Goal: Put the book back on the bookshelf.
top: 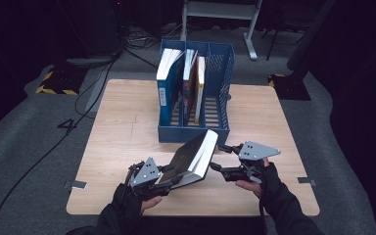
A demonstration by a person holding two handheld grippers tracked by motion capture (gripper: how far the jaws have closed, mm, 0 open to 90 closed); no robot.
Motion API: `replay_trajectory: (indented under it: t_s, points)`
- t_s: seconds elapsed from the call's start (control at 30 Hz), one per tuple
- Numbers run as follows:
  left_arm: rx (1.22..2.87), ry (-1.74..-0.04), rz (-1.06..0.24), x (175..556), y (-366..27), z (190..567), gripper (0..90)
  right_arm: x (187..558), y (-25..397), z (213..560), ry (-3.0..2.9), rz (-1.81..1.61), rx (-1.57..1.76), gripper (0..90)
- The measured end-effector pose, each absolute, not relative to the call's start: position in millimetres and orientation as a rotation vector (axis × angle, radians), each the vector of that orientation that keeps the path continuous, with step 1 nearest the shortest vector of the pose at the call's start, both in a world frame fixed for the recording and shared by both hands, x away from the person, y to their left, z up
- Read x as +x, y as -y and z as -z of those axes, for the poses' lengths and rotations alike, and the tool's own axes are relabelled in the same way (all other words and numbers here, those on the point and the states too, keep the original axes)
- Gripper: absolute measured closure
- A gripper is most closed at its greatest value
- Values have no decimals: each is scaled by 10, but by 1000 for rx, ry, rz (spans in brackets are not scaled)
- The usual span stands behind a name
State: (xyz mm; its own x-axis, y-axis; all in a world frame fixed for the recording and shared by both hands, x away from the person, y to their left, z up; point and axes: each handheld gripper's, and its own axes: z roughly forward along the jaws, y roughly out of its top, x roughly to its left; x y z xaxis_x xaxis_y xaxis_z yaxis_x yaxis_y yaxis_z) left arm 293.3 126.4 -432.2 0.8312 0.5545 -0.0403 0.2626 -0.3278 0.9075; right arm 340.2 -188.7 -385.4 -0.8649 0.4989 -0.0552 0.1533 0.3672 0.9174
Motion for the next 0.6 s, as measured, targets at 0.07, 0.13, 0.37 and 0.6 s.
replay_trajectory:
  t_s: [0.07, 0.13, 0.37, 0.6]
  points:
    - [1930, -610, -339, 2918, -1282, 4337, 464, 3412, 1862, 3841, -2312, -1498, 576, 344]
    - [1956, -602, -335, 2902, -1289, 4355, 398, 3424, 1824, 3826, -2313, -1505, 579, 345]
    - [2028, -605, -399, 2843, -1157, 4413, 268, 3438, 1741, 3796, -2304, -1504, 571, 351]
    - [2011, -672, -478, 2914, -983, 4459, 215, 3460, 1668, 3796, -2301, -1501, 550, 344]
